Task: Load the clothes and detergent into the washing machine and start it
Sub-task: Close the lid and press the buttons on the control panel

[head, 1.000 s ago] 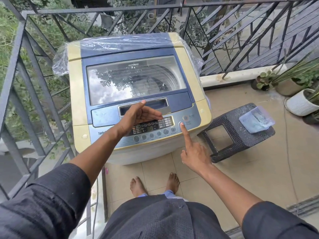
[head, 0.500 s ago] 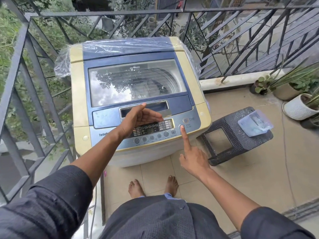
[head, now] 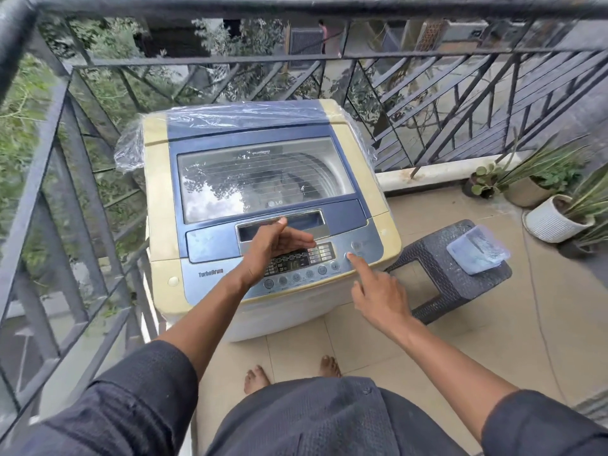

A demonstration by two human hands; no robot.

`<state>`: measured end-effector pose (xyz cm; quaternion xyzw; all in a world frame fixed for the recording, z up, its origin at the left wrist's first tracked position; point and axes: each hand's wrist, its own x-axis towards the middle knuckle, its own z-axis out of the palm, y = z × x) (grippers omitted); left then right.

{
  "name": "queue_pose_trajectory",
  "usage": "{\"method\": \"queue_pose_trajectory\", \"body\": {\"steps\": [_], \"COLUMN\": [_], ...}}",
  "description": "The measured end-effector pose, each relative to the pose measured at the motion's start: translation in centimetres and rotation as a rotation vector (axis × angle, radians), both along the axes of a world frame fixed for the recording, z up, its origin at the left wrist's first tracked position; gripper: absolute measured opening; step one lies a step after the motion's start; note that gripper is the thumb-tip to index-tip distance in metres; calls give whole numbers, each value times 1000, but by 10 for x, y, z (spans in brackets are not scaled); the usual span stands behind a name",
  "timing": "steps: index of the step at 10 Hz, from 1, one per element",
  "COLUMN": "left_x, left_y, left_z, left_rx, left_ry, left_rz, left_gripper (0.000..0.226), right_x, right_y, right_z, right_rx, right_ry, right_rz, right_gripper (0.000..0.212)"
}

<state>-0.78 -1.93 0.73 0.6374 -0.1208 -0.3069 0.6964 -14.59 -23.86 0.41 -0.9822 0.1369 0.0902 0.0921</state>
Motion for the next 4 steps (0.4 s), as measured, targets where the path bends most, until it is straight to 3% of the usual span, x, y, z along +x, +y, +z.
{"method": "queue_pose_trajectory", "body": {"steps": [2,4], "left_x": [0,-2], "left_y": [-1,-11], "left_z": [1,6], "left_rx": [16,133], "left_ry": [47,-45], "left_rz": [43,153], "left_gripper": [74,56], "right_x": [33,70], "right_y": [11,28], "right_z": [20,42], "right_rx": [-12,19], "right_ry": [-130,-281], "right_rz": [10,73], "right_gripper": [24,28]}}
